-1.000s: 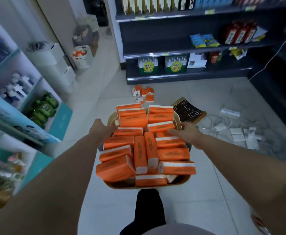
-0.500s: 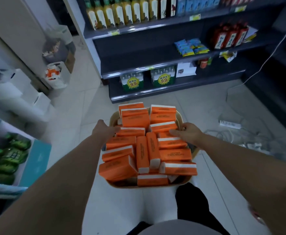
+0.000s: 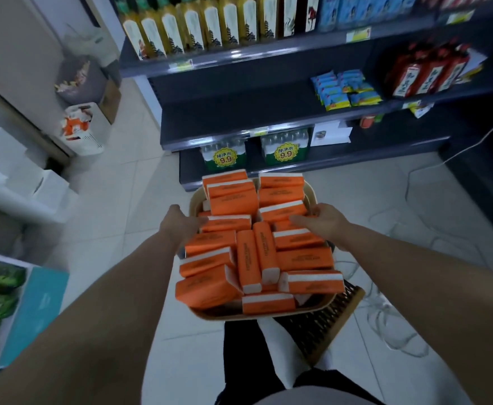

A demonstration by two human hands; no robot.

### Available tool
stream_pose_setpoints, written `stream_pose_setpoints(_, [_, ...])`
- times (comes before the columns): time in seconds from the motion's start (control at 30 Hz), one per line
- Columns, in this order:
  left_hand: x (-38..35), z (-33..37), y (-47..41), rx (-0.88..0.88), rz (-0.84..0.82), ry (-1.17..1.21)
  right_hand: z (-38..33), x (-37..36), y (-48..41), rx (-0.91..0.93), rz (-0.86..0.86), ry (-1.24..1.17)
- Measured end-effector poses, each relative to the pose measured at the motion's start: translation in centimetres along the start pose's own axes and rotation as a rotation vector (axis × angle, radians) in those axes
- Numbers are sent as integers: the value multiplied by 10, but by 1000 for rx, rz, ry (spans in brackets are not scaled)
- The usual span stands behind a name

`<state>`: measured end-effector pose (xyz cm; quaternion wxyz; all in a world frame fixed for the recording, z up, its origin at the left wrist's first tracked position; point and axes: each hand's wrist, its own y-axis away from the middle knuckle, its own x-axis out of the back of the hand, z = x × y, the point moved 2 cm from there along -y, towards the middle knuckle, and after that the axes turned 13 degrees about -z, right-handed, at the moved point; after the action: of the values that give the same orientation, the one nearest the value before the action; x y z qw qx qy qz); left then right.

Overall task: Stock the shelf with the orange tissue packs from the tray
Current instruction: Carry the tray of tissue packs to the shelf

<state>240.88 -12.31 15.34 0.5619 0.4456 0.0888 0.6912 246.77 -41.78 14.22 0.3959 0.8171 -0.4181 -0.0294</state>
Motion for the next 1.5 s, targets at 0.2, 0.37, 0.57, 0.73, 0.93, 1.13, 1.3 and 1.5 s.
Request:
stream_pose_setpoints(0.2, [30, 52, -86, -20, -96, -102, -38, 14, -63, -66, 93, -74])
stream_pose_setpoints(0.37, [56, 88, -138, -11, -157, -194, -66, 22, -105, -113, 136, -135])
stream_pose_setpoints(0.57, [76, 109, -167, 6, -155, -227, -97, 37, -136, -106, 148, -118])
stream_pose_setpoints(0.73, [78, 112, -188, -5, -99, -158, -118, 56, -155, -50, 144, -94])
stream_pose_setpoints(0.93, [83, 120, -235, 12, -155, -113, -142, 71, -199, -89, 121, -45])
stream_pose_setpoints(1.13, [93, 133, -285, 74, -300, -94, -165, 77, -256, -208, 115, -32])
stream_pose_setpoints(1.3, [93, 147, -322, 151, -355, -93, -178, 91, -292, -229, 121, -38])
stream_pose_setpoints(1.5, [73, 156, -363, 188, -292, -89, -166, 112, -341, -255, 76, 47])
